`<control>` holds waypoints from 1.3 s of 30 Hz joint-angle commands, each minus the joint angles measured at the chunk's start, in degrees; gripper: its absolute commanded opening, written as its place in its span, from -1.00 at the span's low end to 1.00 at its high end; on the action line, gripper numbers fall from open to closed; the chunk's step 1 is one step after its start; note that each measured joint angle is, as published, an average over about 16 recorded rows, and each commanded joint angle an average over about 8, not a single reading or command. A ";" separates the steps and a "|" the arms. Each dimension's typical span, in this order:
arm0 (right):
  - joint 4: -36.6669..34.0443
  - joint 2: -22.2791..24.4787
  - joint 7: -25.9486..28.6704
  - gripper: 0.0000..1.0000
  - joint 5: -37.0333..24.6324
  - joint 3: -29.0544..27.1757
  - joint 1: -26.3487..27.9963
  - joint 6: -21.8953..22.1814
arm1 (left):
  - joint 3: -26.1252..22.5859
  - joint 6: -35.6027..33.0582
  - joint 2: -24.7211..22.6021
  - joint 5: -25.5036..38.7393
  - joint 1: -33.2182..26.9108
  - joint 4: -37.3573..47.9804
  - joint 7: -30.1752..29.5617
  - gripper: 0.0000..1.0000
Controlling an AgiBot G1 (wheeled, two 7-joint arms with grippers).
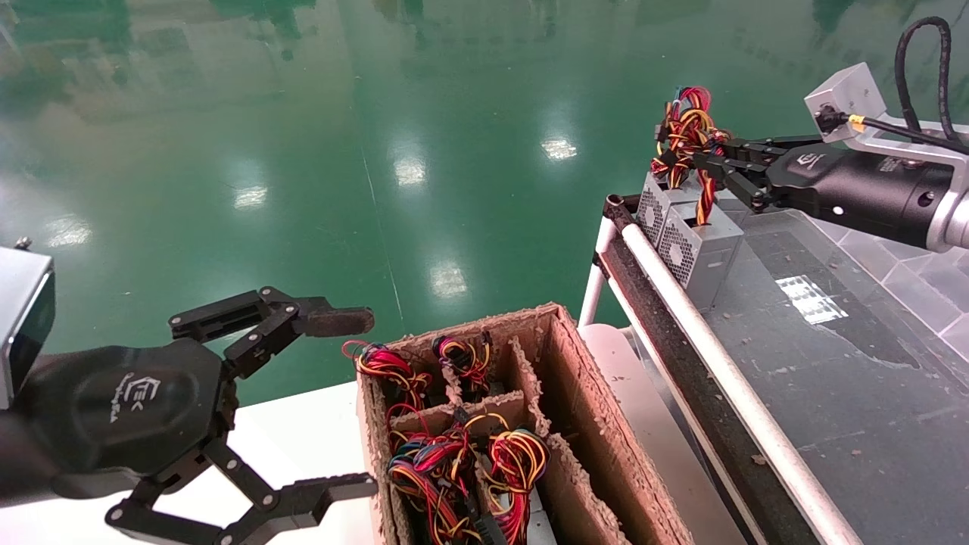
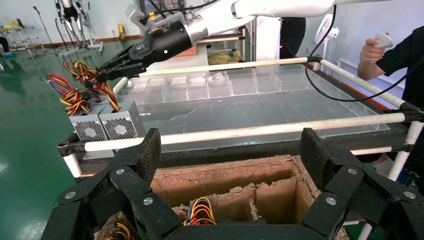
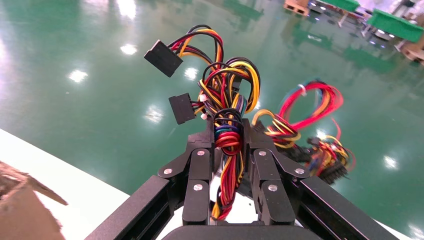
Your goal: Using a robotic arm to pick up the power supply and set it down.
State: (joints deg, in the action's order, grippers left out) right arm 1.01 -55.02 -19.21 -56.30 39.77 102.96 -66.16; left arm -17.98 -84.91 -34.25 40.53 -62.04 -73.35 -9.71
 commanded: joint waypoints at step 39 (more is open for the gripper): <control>-1.06 2.71 1.28 1.00 4.78 -3.38 0.86 -5.83 | -0.08 0.04 0.03 -0.06 -0.02 0.01 0.04 1.00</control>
State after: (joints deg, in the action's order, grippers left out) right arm 1.01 -52.47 -17.88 -52.05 36.57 103.10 -71.47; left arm -18.06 -84.87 -34.21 40.47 -62.06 -73.34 -9.67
